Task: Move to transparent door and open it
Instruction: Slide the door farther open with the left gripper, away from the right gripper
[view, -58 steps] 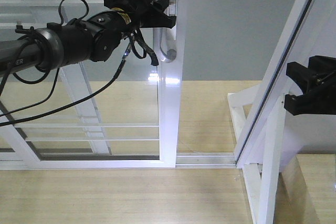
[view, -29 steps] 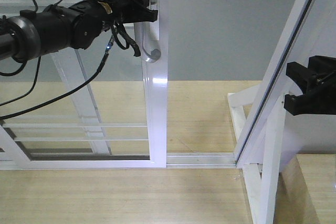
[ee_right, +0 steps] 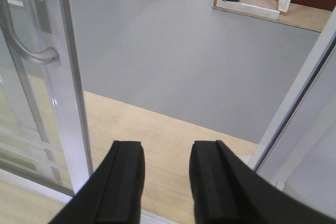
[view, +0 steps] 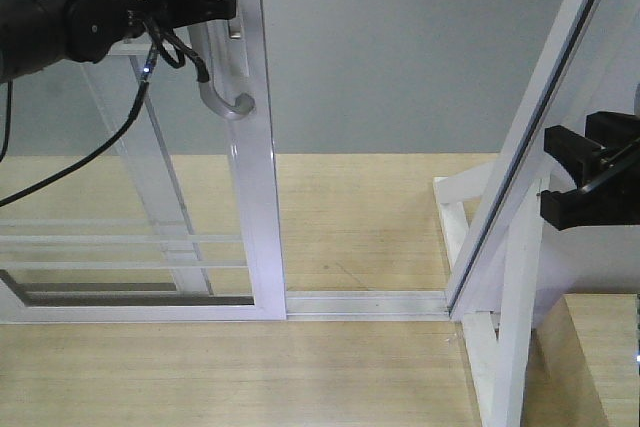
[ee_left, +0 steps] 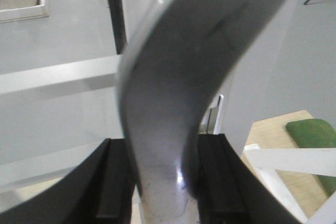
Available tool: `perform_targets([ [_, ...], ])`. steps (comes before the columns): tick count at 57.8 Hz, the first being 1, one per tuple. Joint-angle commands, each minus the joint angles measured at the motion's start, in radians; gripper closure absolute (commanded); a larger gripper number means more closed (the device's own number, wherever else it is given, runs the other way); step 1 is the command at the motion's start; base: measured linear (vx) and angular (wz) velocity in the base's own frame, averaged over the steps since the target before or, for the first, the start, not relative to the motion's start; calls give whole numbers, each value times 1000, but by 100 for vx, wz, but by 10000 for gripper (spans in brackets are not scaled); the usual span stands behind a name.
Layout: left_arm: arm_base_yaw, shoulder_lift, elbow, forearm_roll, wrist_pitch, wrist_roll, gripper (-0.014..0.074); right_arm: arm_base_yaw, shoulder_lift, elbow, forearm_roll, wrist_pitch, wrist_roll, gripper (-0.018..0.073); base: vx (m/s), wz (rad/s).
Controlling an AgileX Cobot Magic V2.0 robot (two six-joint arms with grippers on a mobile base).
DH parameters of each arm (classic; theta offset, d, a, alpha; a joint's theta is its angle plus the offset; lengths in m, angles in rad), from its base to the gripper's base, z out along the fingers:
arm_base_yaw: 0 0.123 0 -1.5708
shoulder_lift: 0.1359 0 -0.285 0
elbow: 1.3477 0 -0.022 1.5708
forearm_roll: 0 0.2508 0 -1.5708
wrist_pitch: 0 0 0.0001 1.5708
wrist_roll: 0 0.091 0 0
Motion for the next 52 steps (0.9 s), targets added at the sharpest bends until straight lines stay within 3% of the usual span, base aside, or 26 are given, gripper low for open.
perform_targets([
  [1, 40, -84, -36, 15, -91, 0, 230, -5, -7, -31, -7, -73, -21, 253, 0, 0],
  [14, 83, -133, -36, 71, -54, 0, 230, -5, -7, -31, -7, -73, -21, 253, 0, 0],
  [24, 97, -179, -3, 70, -7, 0, 230, -5, -7, -31, -7, -74, -22, 253, 0, 0],
  [41, 98, -366, 260, 72, -33, 29, 230, -5, -7, -31, -7, -74, -22, 253, 0, 0],
  [52, 140, -554, 459, 71, -38, 70, 230, -5, -7, -31, -6, -73, -20, 253, 0, 0],
])
